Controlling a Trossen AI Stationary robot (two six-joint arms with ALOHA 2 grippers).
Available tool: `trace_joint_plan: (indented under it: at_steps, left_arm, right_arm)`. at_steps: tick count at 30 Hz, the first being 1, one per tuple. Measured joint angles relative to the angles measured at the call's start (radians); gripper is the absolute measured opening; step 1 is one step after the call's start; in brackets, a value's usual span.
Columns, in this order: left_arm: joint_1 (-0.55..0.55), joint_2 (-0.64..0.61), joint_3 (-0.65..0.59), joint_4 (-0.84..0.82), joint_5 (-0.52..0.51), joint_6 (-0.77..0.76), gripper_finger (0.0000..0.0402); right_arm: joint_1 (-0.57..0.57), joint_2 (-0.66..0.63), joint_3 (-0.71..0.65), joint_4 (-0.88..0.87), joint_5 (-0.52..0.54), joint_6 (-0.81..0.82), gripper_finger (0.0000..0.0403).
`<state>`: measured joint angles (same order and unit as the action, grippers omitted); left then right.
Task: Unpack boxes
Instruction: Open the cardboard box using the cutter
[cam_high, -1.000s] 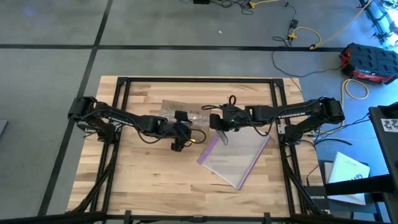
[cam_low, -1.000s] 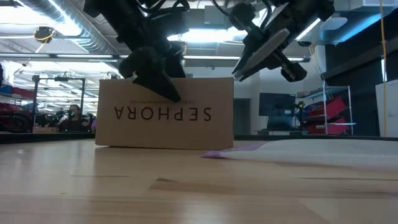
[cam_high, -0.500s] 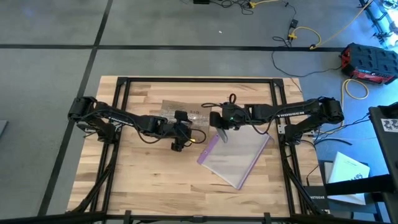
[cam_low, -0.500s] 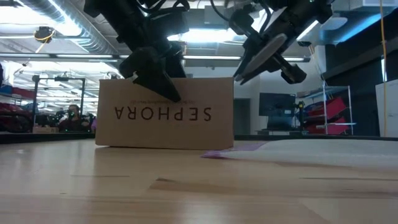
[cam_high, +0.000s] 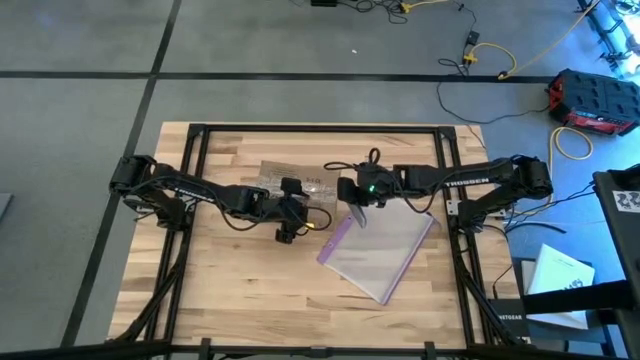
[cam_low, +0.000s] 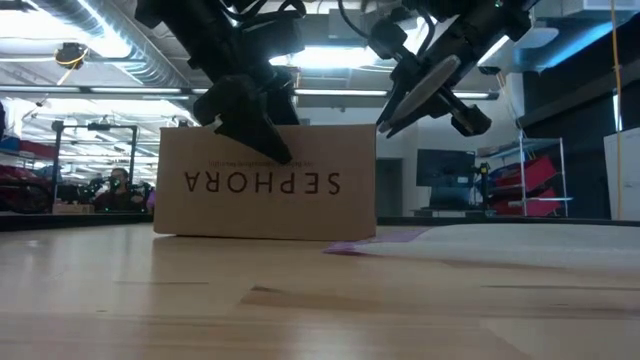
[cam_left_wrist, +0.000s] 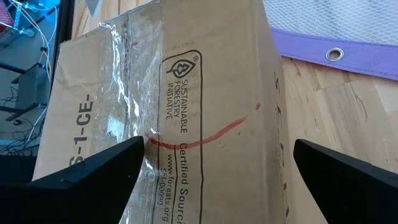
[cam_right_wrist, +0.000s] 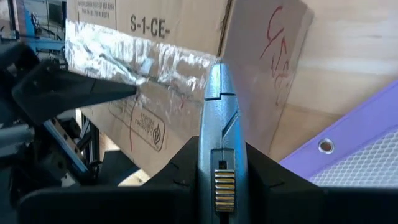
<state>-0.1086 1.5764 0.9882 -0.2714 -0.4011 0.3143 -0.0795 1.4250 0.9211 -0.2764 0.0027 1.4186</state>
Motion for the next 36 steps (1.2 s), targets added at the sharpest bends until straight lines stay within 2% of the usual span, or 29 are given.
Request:
trace_joint_plan:
  at_steps: [25, 36]
  left_arm:
    - [0.0, 0.0, 0.0, 0.006, 0.0, -0.003, 0.04]
    - [0.0, 0.0, 0.0, 0.005, -0.001, -0.004, 0.04]
  right_arm:
    - [-0.022, 0.0, 0.0, 0.002, -0.048, -0.017, 0.0051]
    - [-0.021, 0.044, 0.0, 0.051, -0.075, -0.018, 0.0051]
